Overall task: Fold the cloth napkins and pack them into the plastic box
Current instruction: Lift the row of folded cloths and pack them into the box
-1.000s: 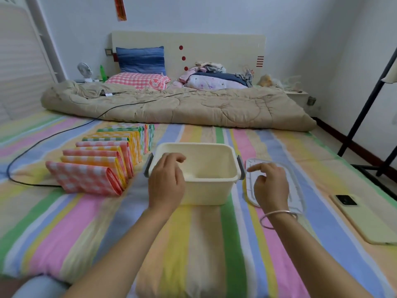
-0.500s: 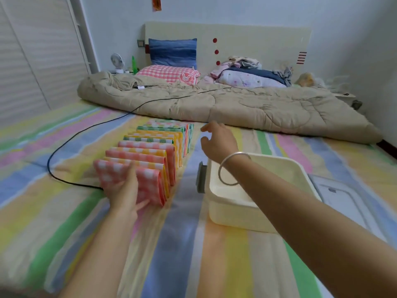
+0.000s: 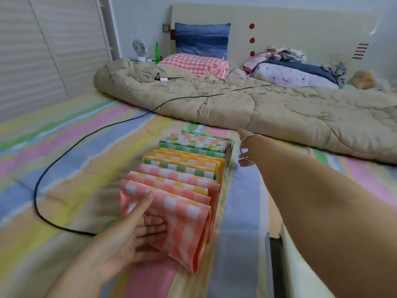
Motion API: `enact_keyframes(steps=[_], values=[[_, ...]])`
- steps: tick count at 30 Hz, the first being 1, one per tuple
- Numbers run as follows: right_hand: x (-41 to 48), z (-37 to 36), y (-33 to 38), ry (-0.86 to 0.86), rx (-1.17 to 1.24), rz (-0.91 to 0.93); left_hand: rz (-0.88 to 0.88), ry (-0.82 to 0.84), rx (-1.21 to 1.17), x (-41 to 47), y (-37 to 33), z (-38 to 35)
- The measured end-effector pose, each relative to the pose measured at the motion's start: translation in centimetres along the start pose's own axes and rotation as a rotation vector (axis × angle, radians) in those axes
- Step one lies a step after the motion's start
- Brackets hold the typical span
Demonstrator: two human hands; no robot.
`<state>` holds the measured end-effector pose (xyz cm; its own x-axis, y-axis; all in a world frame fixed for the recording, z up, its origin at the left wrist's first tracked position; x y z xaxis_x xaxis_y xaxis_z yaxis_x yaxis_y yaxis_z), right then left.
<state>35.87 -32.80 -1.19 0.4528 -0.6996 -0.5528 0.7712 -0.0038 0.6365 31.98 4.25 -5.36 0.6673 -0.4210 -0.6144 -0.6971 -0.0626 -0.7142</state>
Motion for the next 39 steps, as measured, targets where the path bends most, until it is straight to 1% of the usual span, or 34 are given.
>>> enact_keyframes(steps=[1, 4, 6, 9, 12, 15, 18, 20, 25, 27, 29, 30, 32, 33, 34, 36, 37, 39], values=[[0.5, -0.8, 0.1, 0.024, 0.084, -0.009, 0.015, 0.012, -0.009, 0.4, -0.1, 0.0], [2.4, -2.9, -0.4, 0.078, 0.189, -0.009, 0.036, 0.034, -0.045, 1.7, 0.0, 0.4], [4.6, -4.2, -0.7, 0.105, 0.218, -0.015, 0.045, 0.069, -0.069, 2.2, 0.0, 0.4], [4.5, -5.3, -0.1, 0.186, 0.209, 0.061, 0.059, 0.092, -0.093, 2.5, 0.2, 0.6], [3.6, -4.9, 1.0, 0.216, 0.217, 0.163, 0.048, 0.077, -0.101, 2.5, 0.3, 0.7], [3.1, -4.2, 1.5, 0.271, 0.199, 0.197, 0.035, 0.064, -0.095, 2.2, 0.3, 0.6], [2.1, -3.6, 2.2, 0.299, 0.075, 0.208, 0.025, 0.041, -0.087, 1.8, 0.3, 0.5], [1.0, -3.7, 3.1, 0.328, -0.054, 0.233, 0.023, 0.018, -0.09, 1.4, 0.5, 0.6], [-5.3, -6.5, 4.9, 0.435, -0.657, 0.382, -0.011, -0.083, -0.173, 0.2, 1.3, 1.0], [-7.4, -7.9, 4.6, 0.455, -0.892, 0.425, -0.082, -0.13, -0.214, -0.6, 1.3, 0.9], [-8.7, -8.8, 4.5, 0.429, -1.036, 0.458, -0.146, -0.158, -0.259, -1.3, 1.4, 1.0], [-9.4, -9.1, 4.3, 0.427, -1.052, 0.468, -0.166, -0.151, -0.29, -1.9, 1.5, 0.9], [-10.2, -9.8, 3.7, 0.467, -0.991, 0.472, -0.182, -0.131, -0.335, -2.0, 0.9, 0.8], [-10.5, -10.0, 3.5, 0.469, -0.955, 0.482, -0.188, -0.139, -0.309, -1.6, 0.2, 0.4], [-10.7, -10.0, 3.2, 0.448, -0.942, 0.496, -0.235, -0.185, -0.24, -1.2, -0.6, 0.3], [-11.4, -9.9, 2.8, 0.358, -0.964, 0.543, -0.398, -0.296, -0.071, -1.4, -2.1, 0.7], [-11.9, -9.9, 2.5, 0.322, -0.963, 0.57, -0.424, -0.315, -0.026, -1.9, -1.9, 0.6], [-13.3, -9.8, 1.7, 0.276, -0.93, 0.599, -0.383, -0.281, -0.032, -1.5, -0.3, 0.1]])
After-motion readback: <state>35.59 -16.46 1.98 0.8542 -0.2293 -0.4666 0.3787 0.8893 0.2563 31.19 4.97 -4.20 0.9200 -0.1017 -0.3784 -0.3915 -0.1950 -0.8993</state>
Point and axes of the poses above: each hand's wrist, its own x-axis towards the middle knuckle, its own z-axis out of the back of the hand, y = z × x, the point moved 9 cm from there along x, towards the middle knuckle, and after that the axes turned 13 degrees about -x, right-handed, at the moved point
